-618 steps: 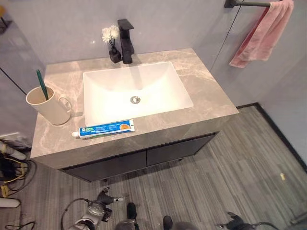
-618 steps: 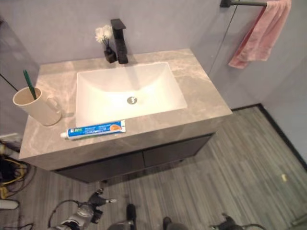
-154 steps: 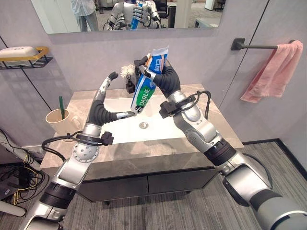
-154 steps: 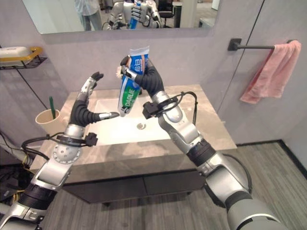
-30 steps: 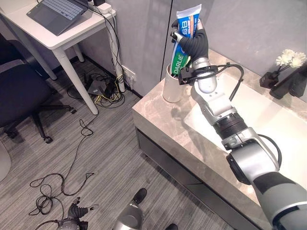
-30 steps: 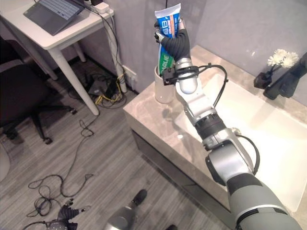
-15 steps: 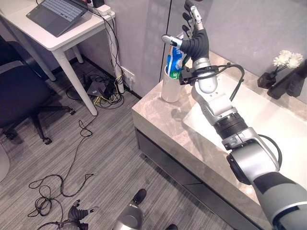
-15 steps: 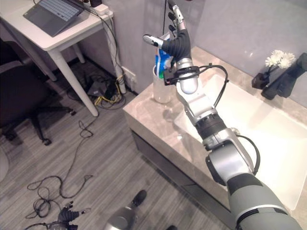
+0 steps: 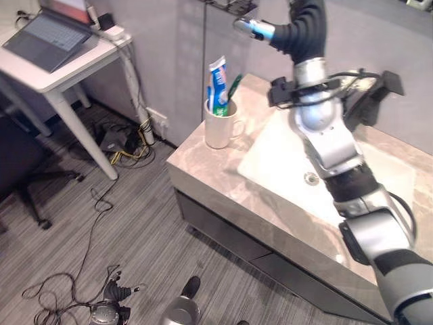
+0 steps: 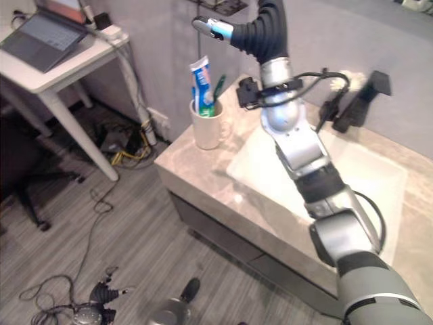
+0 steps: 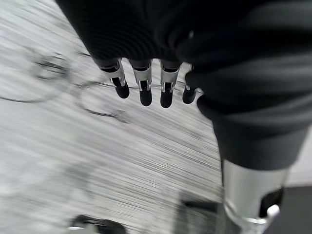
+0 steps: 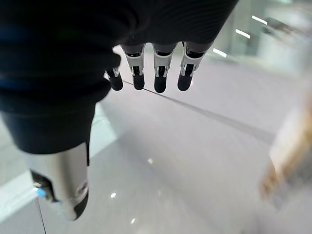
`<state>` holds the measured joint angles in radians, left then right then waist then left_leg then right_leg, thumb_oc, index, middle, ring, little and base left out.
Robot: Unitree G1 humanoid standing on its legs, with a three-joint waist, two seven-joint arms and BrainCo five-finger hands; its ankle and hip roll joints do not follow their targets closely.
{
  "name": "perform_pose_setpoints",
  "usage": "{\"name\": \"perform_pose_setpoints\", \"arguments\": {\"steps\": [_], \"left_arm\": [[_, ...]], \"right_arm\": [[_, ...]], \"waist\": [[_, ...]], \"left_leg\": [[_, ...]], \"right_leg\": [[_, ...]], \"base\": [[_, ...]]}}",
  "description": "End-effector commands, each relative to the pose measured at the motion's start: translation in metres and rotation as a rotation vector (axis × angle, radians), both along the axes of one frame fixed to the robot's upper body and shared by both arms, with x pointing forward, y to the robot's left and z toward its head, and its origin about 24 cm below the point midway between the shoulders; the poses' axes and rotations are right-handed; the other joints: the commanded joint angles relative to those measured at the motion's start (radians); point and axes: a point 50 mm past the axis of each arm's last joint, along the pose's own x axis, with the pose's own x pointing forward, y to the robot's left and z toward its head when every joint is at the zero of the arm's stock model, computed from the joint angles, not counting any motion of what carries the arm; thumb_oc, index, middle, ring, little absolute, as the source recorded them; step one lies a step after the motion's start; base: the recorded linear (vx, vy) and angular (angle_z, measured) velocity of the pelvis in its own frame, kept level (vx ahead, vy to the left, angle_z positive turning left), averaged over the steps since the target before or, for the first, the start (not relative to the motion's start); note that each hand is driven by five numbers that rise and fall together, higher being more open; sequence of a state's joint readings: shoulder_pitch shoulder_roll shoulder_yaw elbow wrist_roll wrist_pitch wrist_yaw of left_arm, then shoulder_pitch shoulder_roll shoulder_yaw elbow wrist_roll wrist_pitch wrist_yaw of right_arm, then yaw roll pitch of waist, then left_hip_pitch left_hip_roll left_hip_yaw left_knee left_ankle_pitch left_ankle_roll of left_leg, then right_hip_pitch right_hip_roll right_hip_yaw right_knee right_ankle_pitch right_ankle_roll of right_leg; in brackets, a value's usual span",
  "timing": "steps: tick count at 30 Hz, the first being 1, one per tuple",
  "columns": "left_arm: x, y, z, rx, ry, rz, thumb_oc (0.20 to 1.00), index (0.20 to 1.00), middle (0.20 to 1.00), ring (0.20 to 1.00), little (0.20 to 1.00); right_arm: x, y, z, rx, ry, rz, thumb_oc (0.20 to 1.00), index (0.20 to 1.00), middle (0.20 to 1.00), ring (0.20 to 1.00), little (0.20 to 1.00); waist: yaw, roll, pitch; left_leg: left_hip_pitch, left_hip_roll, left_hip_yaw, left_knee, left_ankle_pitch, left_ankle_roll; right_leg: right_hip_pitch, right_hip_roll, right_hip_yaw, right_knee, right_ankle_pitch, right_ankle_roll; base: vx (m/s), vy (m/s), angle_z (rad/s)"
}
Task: Put brush and paste in cup on sink, flatten towel.
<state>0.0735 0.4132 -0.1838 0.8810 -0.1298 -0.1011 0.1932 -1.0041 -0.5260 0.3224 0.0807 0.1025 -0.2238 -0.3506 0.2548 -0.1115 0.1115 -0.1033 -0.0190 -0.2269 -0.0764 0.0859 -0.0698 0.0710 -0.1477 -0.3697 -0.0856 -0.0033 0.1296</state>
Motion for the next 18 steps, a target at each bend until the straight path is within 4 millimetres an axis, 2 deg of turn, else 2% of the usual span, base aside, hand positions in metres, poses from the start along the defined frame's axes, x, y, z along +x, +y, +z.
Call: {"name": "perform_pose_setpoints", "arguments": {"steps": [1, 2, 4, 5, 6, 8, 9, 10, 11, 12, 13, 14, 15, 17, 18], "left_arm": [[0.018, -0.008, 0.015, 0.093, -0.091, -0.190, 1.000, 1.000, 1.000, 1.000, 1.000], [0.028, -0.015, 0.026, 0.073, -0.170, -0.235, 1.000, 1.000, 1.000, 1.000, 1.000], [0.031, -0.017, 0.032, 0.063, -0.204, -0.237, 1.000, 1.000, 1.000, 1.000, 1.000], [0.041, -0.021, 0.051, 0.049, -0.307, -0.275, 1.000, 1.000, 1.000, 1.000, 1.000], [0.041, -0.021, 0.051, 0.049, -0.307, -0.275, 1.000, 1.000, 1.000, 1.000, 1.000], [0.050, -0.021, 0.072, 0.054, -0.410, -0.297, 1.000, 1.000, 1.000, 1.000, 1.000], [0.055, -0.022, 0.091, 0.056, -0.490, -0.329, 1.000, 1.000, 1.000, 1.000, 1.000], [0.053, -0.022, 0.091, 0.057, -0.485, -0.330, 1.000, 1.000, 1.000, 1.000, 1.000], [0.051, -0.016, 0.103, 0.068, -0.534, -0.326, 1.000, 1.000, 1.000, 1.000, 1.000], [0.050, -0.016, 0.103, 0.068, -0.531, -0.326, 1.000, 1.000, 1.000, 1.000, 1.000], [0.050, -0.012, 0.123, 0.098, -0.599, -0.365, 1.000, 1.000, 1.000, 1.000, 1.000], [0.048, -0.009, 0.133, 0.107, -0.630, -0.376, 1.000, 1.000, 1.000, 1.000, 1.000], [0.046, -0.007, 0.137, 0.109, -0.642, -0.373, 1.000, 1.000, 1.000, 1.000, 1.000], [0.045, -0.001, 0.155, 0.128, -0.707, -0.378, 1.000, 1.000, 1.000, 1.000, 1.000], [0.044, -0.001, 0.156, 0.127, -0.704, -0.381, 1.000, 1.000, 1.000, 1.000, 1.000]], "right_arm": [[0.002, -0.010, -0.018, 0.005, 0.004, -0.041, 1.000, 1.000, 1.000, 1.000, 1.000], [-0.003, -0.016, -0.026, 0.002, 0.005, -0.045, 1.000, 1.000, 1.000, 1.000, 1.000], [-0.006, -0.019, -0.032, 0.013, 0.013, -0.050, 1.000, 1.000, 1.000, 1.000, 1.000], [-0.010, -0.031, -0.046, 0.008, 0.023, -0.109, 1.000, 1.000, 1.000, 1.000, 1.000], [-0.010, -0.031, -0.046, 0.008, 0.023, -0.109, 1.000, 1.000, 1.000, 1.000, 1.000], [-0.015, -0.051, -0.064, 0.000, 0.052, -0.196, 1.000, 1.000, 1.000, 1.000, 1.000], [-0.018, -0.065, -0.080, 0.040, 0.109, -0.226, 1.000, 1.000, 1.000, 1.000, 1.000], [-0.018, -0.065, -0.081, 0.042, 0.113, -0.226, 1.000, 1.000, 1.000, 1.000, 1.000], [-0.023, -0.080, -0.092, 0.032, 0.138, -0.286, 1.000, 1.000, 1.000, 1.000, 1.000], [-0.024, -0.080, -0.092, 0.032, 0.141, -0.285, 1.000, 1.000, 1.000, 1.000, 1.000], [-0.029, -0.106, -0.104, 0.021, 0.180, -0.387, 1.000, 1.000, 1.000, 1.000, 1.000], [-0.033, -0.121, -0.113, 0.037, 0.214, -0.438, 1.000, 1.000, 1.000, 1.000, 1.000], [-0.035, -0.127, -0.118, 0.055, 0.229, -0.450, 1.000, 1.000, 1.000, 1.000, 1.000], [-0.043, -0.158, -0.139, 0.114, 0.307, -0.574, 1.000, 1.000, 1.000, 1.000, 1.000], [-0.044, -0.159, -0.140, 0.116, 0.310, -0.575, 1.000, 1.000, 1.000, 1.000, 1.000]], "waist": [[-0.027, 0.010, -0.078], [-0.045, 0.016, -0.081], [-0.052, 0.018, -0.087], [-0.074, 0.031, -0.091], [-0.074, 0.031, -0.091], [-0.104, 0.042, -0.097], [-0.130, 0.054, -0.097], [-0.126, 0.052, -0.101], [-0.154, 0.063, -0.098], [-0.151, 0.063, -0.101], [-0.180, 0.073, -0.098], [-0.193, 0.078, -0.098], [-0.197, 0.081, -0.101], [-0.214, 0.088, -0.099], [-0.212, 0.086, -0.101]], "left_leg": [[0.013, 0.033, 0.083, -0.011, -0.030, 0.031], [0.028, 0.040, 0.101, -0.011, -0.041, 0.032], [0.031, 0.042, 0.114, -0.011, -0.039, 0.034], [0.043, 0.048, 0.133, -0.011, -0.044, 0.035], [0.043, 0.048, 0.133, -0.011, -0.044, 0.035], [0.056, 0.055, 0.157, -0.011, -0.048, 0.036], [0.062, 0.059, 0.178, -0.011, -0.042, 0.039], [0.069, 0.061, 0.181, -0.011, -0.053, 0.038], [0.075, 0.065, 0.205, -0.011, -0.046, 0.038], [0.081, 0.067, 0.208, -0.011, -0.056, 0.038], [0.087, 0.074, 0.236, -0.011, -0.051, 0.037], [0.092, 0.079, 0.249, -0.011, -0.053, 0.037], [0.101, 0.083, 0.257, -0.011, -0.064, 0.035], [0.105, 0.087, 0.269, -0.011, -0.064, 0.033], [0.105, 0.088, 0.269, -0.011, -0.065, 0.032]], "right_leg": [[-0.023, -0.053, 0.107, -0.002, 0.077, 0.032], [-0.021, -0.050, 0.124, -0.002, 0.073, 0.032], [-0.028, -0.051, 0.135, -0.002, 0.077, 0.032], [-0.030, -0.048, 0.151, -0.002, 0.076, 0.032], [-0.030, -0.048, 0.151, -0.002, 0.076, 0.032], [-0.036, -0.043, 0.172, -0.002, 0.076, 0.032], [-0.046, -0.041, 0.191, -0.002, 0.086, 0.030], [-0.042, -0.039, 0.194, -0.002, 0.078, 0.031], [-0.054, -0.036, 0.216, -0.002, 0.088, 0.030], [-0.050, -0.035, 0.219, -0.002, 0.080, 0.031], [-0.065, -0.030, 0.242, -0.002, 0.093, 0.032], [-0.072, -0.026, 0.260, -0.002, 0.095, 0.032], [-0.072, -0.024, 0.271, -0.002, 0.088, 0.033], [-0.077, -0.019, 0.279, -0.002, 0.090, 0.034], [-0.077, -0.019, 0.279, -0.002, 0.090, 0.034]], "base": [[-0.03, 0.005, -0.69], [-0.04, 0.019, -0.63], [-0.03, 0.008, -0.45], [-0.02, -0.002, -0.46], [-0.02, 0.002, -0.39], [-0.03, 0.001, -0.25], [-0.02, -0.005, -0.17], [-0.06, 0.012, -0.21], [0.01, 0.004, -0.49], [-0.07, 0.003, -0.54], [-0.02, -0.015, -0.64], [-0.02, -0.010, -0.41], [0.02, -0.007, -0.48], [0.00, -0.011, -0.47], [-0.02, -0.042, -0.28]]}}
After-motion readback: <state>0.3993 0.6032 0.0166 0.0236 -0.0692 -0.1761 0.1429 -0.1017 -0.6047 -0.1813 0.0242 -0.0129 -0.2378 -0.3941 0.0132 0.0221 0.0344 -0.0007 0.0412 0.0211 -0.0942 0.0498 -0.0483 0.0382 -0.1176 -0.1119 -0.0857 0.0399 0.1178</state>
